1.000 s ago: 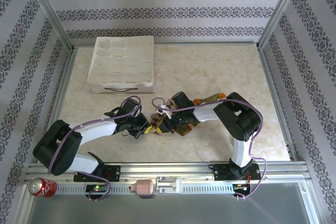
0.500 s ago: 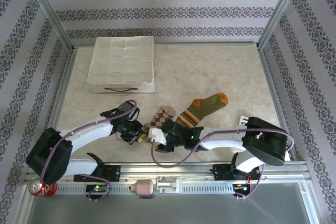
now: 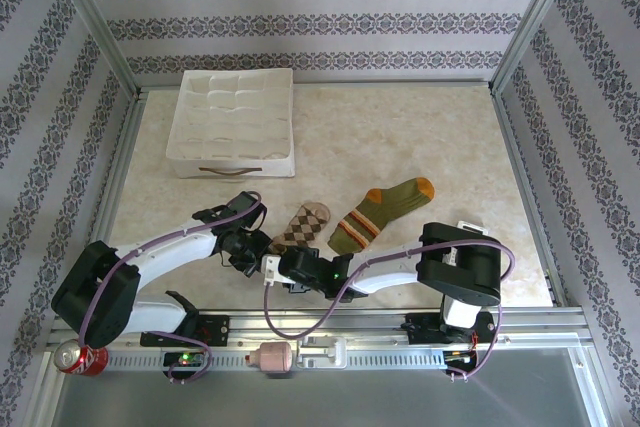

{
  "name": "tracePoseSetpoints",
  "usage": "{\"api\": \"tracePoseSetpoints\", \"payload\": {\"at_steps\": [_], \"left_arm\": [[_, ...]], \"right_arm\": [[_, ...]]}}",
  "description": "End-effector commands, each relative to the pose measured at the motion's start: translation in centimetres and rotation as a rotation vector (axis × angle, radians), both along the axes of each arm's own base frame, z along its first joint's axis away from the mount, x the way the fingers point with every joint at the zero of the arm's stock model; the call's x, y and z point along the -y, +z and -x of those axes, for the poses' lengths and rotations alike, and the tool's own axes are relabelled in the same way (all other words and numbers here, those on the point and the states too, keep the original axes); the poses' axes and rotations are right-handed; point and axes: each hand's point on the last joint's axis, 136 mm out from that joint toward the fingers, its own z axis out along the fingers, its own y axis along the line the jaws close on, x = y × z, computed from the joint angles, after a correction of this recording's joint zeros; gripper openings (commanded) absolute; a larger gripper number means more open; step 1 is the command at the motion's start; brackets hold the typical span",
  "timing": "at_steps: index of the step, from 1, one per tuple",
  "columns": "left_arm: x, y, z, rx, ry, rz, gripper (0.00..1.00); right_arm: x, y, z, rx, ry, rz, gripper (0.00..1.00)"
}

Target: Roll the socks

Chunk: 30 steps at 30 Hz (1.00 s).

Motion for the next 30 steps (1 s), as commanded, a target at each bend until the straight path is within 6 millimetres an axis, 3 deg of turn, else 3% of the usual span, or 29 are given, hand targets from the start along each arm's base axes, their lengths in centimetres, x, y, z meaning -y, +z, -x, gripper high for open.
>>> {"api": "tracePoseSetpoints", "payload": {"at_steps": [1, 4, 5, 10, 13, 16, 22, 30], "left_arm": [[-0.1, -0.1, 1.1, -0.05, -0.01, -0.016, 0.0], [-0.2, 0.2, 0.9, -0.034, -0.005, -0.018, 0.0], [-0.3, 0.5, 0.7, -0.023, 0.0, -0.023, 0.01], [-1.1, 2.3, -0.7, 0.086, 0.042, -0.025, 0.5], [-1.2, 3.2, -1.7, 0.157, 0.049, -0.01, 0.64], [-0.6, 3.6, -2.3, 0.203, 0.028, 0.026, 0.66], [2.0, 4.6, -4.1, 0.306, -0.011, 0.152, 0.56], [2.6, 2.3, -3.5, 0.283, -0.052, 0.139, 0.52]], "right_arm": [[-0.6, 0.5, -0.7, 0.034, -0.021, -0.001, 0.25], [0.1, -0.3, -0.2, -0.018, -0.037, 0.003, 0.02], [0.5, -0.6, 0.0, -0.053, -0.045, 0.0, 0.0], [2.8, -2.3, 1.7, -0.358, -0.08, -0.083, 0.0], [3.8, -3.0, 3.1, -0.596, -0.086, -0.164, 0.0], [4.4, -3.4, 3.9, -0.765, -0.09, -0.213, 0.0], [5.0, -4.0, 3.7, -1.02, -0.131, -0.286, 0.0], [5.8, -4.6, 2.6, -1.188, -0.197, -0.337, 0.0]]}}
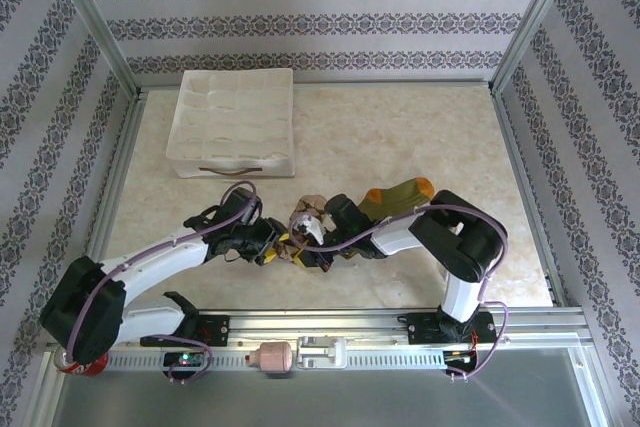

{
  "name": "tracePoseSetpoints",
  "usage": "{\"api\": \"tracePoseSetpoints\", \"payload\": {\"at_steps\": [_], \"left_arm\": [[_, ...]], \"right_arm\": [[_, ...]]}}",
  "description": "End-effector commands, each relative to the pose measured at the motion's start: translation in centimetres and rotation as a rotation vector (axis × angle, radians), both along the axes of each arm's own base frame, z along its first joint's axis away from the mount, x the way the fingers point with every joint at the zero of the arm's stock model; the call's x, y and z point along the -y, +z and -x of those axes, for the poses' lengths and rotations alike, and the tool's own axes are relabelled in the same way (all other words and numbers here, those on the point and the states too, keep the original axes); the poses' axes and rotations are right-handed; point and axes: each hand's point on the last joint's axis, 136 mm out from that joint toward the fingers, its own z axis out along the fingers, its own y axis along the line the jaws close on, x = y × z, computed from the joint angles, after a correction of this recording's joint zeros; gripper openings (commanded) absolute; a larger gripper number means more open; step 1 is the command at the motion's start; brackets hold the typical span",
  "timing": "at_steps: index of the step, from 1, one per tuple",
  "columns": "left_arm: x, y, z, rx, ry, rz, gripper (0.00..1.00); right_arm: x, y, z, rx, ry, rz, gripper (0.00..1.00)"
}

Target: Roll the socks

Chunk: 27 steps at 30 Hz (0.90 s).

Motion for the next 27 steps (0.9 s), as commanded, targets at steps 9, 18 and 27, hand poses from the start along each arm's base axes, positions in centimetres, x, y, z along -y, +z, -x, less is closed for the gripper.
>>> {"api": "tracePoseSetpoints", "payload": {"at_steps": [9, 18, 27], "left_arm": [[0.5, -3.5, 0.9, -0.026, -0.082, -0.057, 0.4], [-1.5, -5.7, 5.1, -0.247, -0.103, -0.158, 0.0], [-1.1, -4.9, 5.0, -0.322, -0.093, -0.178, 0.0]], "right_arm": [[3.0, -3.9, 2.8, -0.262, 0.006, 0.147, 0.0], [3.2, -1.2, 0.2, 0.07, -0.031, 0.175, 0.35], [3.3, 2.6, 0.3, 0.716, -0.068, 0.33, 0.57]]}}
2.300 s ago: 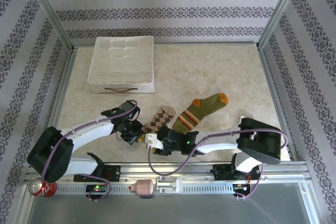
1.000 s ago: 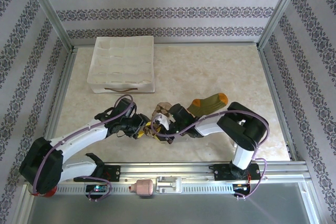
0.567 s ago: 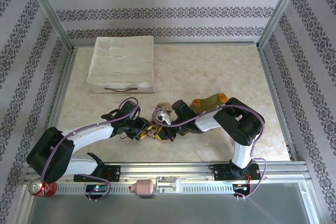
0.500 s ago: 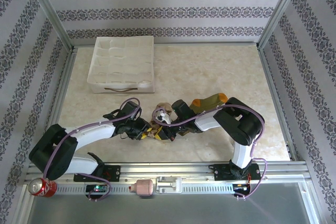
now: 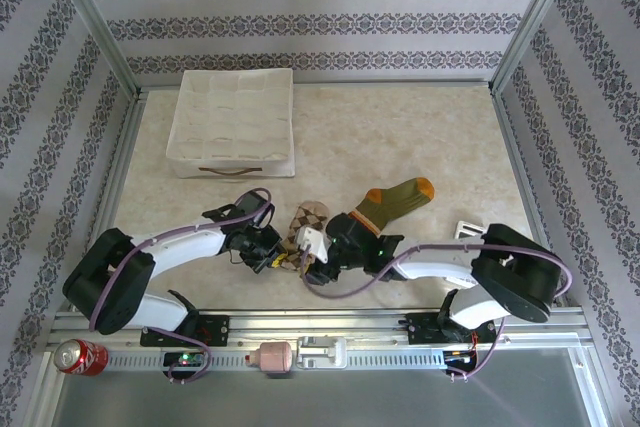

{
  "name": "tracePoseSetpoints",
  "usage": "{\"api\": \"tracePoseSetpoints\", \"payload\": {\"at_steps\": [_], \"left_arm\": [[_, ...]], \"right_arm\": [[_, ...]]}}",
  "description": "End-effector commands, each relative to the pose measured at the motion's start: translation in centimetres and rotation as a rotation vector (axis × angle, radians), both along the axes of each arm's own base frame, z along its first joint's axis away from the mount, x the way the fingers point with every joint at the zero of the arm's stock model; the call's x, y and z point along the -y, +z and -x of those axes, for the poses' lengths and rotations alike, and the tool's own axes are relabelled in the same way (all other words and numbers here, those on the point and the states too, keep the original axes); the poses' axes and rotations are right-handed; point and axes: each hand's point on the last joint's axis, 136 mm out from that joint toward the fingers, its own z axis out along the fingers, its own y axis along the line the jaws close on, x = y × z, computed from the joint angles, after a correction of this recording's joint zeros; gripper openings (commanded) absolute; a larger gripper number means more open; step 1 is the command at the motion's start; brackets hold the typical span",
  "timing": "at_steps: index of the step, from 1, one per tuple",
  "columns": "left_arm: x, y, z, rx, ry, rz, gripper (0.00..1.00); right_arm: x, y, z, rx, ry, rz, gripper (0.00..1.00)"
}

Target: Roll the socks

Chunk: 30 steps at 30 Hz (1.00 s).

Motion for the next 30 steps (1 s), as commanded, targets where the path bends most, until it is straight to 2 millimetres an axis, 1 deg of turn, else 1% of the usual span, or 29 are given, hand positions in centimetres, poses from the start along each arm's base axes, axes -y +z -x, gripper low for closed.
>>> {"api": "tracePoseSetpoints", "payload": {"at_steps": [1, 5, 9, 13, 14, 16, 18, 20, 21, 22, 23, 24, 26, 27, 30], "left_arm": [[-1.5, -1.4, 2.8, -0.143, -0.009, -0.103, 0.0], [-1.0, -1.3, 2.7, -0.163, -0.014, -0.093, 0.0], [-0.9, -1.1, 2.6, -0.168, -0.021, -0.093, 0.0], [-1.0, -1.1, 2.6, -0.168, -0.02, -0.095, 0.0], [-1.0, -1.1, 2.6, -0.168, -0.019, -0.096, 0.0], [-1.0, -1.1, 2.5, -0.165, -0.016, -0.094, 0.0], [-1.1, -0.9, 2.5, -0.158, -0.012, -0.095, 0.0], [-1.2, -0.5, 2.3, -0.147, -0.005, -0.091, 0.0], [-1.3, -0.3, 2.2, -0.139, 0.001, -0.091, 0.04], [-1.4, 0.0, 2.1, -0.129, 0.008, -0.088, 0.1], [-1.5, 0.3, 2.0, -0.117, 0.017, -0.086, 0.18], [-1.8, 0.6, 1.9, -0.106, 0.028, -0.087, 0.29], [-2.2, 1.3, 1.6, -0.083, 0.052, -0.083, 0.47], [-2.5, 1.6, 1.4, -0.068, 0.068, -0.083, 0.53], [-2.9, 2.6, 0.4, 0.001, 0.106, -0.056, 0.66]], "right_arm": [[1.5, -1.3, -1.8, 0.258, -0.074, 0.175, 0.58], [-0.3, -1.5, -1.4, 0.392, -0.02, 0.249, 0.59], [-1.9, -1.5, -2.5, 0.509, -0.017, 0.303, 0.58], [-2.6, -2.2, -2.9, 0.574, 0.006, 0.365, 0.56], [-2.7, -2.6, -2.7, 0.573, 0.02, 0.377, 0.53], [-2.6, -3.5, -2.3, 0.564, 0.036, 0.403, 0.42], [-2.1, -4.4, -2.2, 0.547, 0.024, 0.427, 0.24], [-1.6, -5.1, -2.0, 0.514, 0.015, 0.439, 0.08], [-1.3, -5.4, -1.7, 0.487, 0.016, 0.44, 0.02], [-1.0, -5.7, -1.5, 0.455, 0.016, 0.434, 0.0], [-0.8, -5.9, -1.1, 0.402, 0.018, 0.414, 0.0], [-0.5, -6.2, -0.7, 0.335, 0.015, 0.392, 0.0], [0.1, -6.5, 0.1, 0.202, 0.015, 0.336, 0.0], [0.3, -6.6, 0.6, 0.126, 0.021, 0.303, 0.0], [0.7, -7.1, 2.2, -0.078, 0.06, 0.231, 0.0]]}}
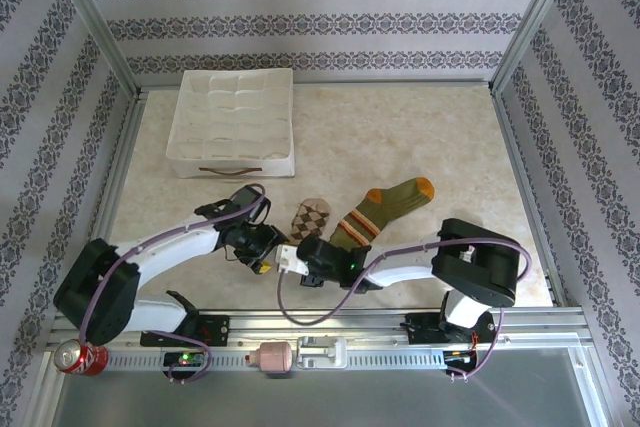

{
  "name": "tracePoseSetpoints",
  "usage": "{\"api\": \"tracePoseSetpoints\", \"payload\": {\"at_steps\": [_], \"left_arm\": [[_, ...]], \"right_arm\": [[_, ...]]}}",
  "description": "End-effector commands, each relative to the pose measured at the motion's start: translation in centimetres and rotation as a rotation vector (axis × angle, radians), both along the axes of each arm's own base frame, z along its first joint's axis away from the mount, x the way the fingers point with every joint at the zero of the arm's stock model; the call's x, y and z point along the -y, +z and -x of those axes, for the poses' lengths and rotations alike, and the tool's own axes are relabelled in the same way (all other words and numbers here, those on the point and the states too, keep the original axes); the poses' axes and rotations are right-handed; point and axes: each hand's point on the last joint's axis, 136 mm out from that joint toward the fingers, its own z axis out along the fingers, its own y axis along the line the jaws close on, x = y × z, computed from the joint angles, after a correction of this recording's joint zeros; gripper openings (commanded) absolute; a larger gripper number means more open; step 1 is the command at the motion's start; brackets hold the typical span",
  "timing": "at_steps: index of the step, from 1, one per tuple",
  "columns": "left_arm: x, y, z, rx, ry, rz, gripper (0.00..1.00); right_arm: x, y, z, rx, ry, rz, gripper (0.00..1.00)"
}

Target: Roll the socks

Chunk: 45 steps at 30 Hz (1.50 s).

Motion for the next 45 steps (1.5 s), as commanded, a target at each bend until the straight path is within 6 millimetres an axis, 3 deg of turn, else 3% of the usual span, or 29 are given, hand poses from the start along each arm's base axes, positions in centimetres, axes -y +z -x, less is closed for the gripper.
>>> {"api": "tracePoseSetpoints", "payload": {"at_steps": [1, 6, 16, 25, 29, 31, 33, 34, 36, 39, 42, 45], "left_arm": [[-1.5, 0.3, 0.1, 0.02, 0.054, -0.024, 0.68], [0.1, 1.1, -1.3, 0.126, 0.026, 0.084, 0.67], [2.8, 0.9, -2.9, 0.204, -0.031, 0.177, 0.57], [3.1, -2.4, -1.4, 0.13, -0.066, 0.127, 0.5], [1.7, -4.7, 1.0, 0.007, -0.085, 0.031, 0.36], [0.8, -5.5, 2.3, -0.058, -0.079, -0.009, 0.25], [-0.1, -5.9, 3.5, -0.109, -0.063, -0.038, 0.05], [-0.3, -5.9, 3.8, -0.124, -0.056, -0.046, 0.0], [-0.6, -5.8, 4.2, -0.148, -0.037, -0.056, 0.0], [-0.6, -5.4, 4.4, -0.178, -0.025, -0.067, 0.0], [-0.6, -5.0, 4.0, -0.188, -0.017, -0.082, 0.0], [-0.6, -4.7, 3.9, -0.197, -0.015, -0.099, 0.0]], "right_arm": [[2.6, -3.5, 4.3, -0.372, 0.034, 0.006, 0.0], [3.2, -3.7, 4.7, -0.602, 0.012, -0.089, 0.0], [3.9, -4.9, 3.5, -0.843, -0.076, -0.14, 0.0], [3.8, -4.5, 2.4, -0.896, -0.105, -0.19, 0.0], [3.3, -3.9, 1.6, -0.91, -0.103, -0.216, 0.0], [3.1, -3.6, 1.2, -0.893, -0.094, -0.214, 0.0], [3.1, -3.1, 0.6, -0.839, -0.091, -0.209, 0.08], [3.1, -2.6, 0.4, -0.804, -0.087, -0.214, 0.13], [3.2, -1.2, -0.3, -0.667, -0.079, -0.217, 0.29], [3.6, 0.9, -0.5, -0.443, -0.062, -0.206, 0.41], [4.2, 1.9, -0.4, -0.225, -0.075, -0.142, 0.49], [4.8, 2.6, -0.5, -0.051, -0.107, -0.079, 0.5]]}}
